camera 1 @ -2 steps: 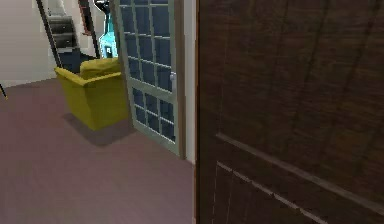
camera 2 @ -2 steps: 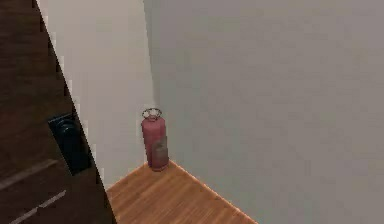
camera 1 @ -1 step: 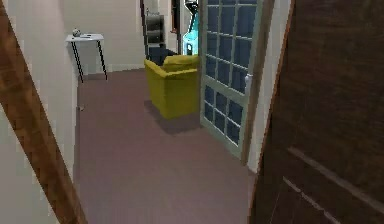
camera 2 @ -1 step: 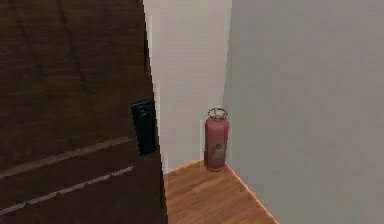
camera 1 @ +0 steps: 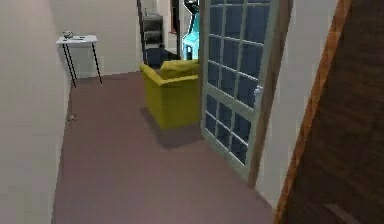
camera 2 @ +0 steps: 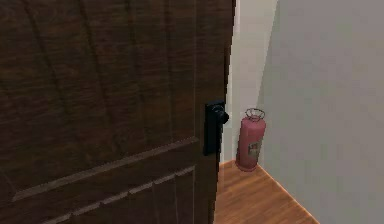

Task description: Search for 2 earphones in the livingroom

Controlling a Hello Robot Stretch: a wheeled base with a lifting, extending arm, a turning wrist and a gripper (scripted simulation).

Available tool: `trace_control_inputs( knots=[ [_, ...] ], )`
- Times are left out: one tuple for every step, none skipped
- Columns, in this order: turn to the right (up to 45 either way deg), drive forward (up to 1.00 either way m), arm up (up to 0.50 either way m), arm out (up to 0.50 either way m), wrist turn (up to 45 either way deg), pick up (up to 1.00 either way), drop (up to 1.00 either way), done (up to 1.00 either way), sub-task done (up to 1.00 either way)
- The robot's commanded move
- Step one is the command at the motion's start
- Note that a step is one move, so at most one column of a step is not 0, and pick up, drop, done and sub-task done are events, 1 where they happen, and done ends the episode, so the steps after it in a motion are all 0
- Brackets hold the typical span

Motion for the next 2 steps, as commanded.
trace_control_inputs(
  knots=[
    [0.0,0.15,0.0,0.0,0.0,0.0,0.0,0.0,0.0],
    [-21.0,0.0,0.0,0.0,0.0,0.0,0.0,0.0,0.0]
  ],
)
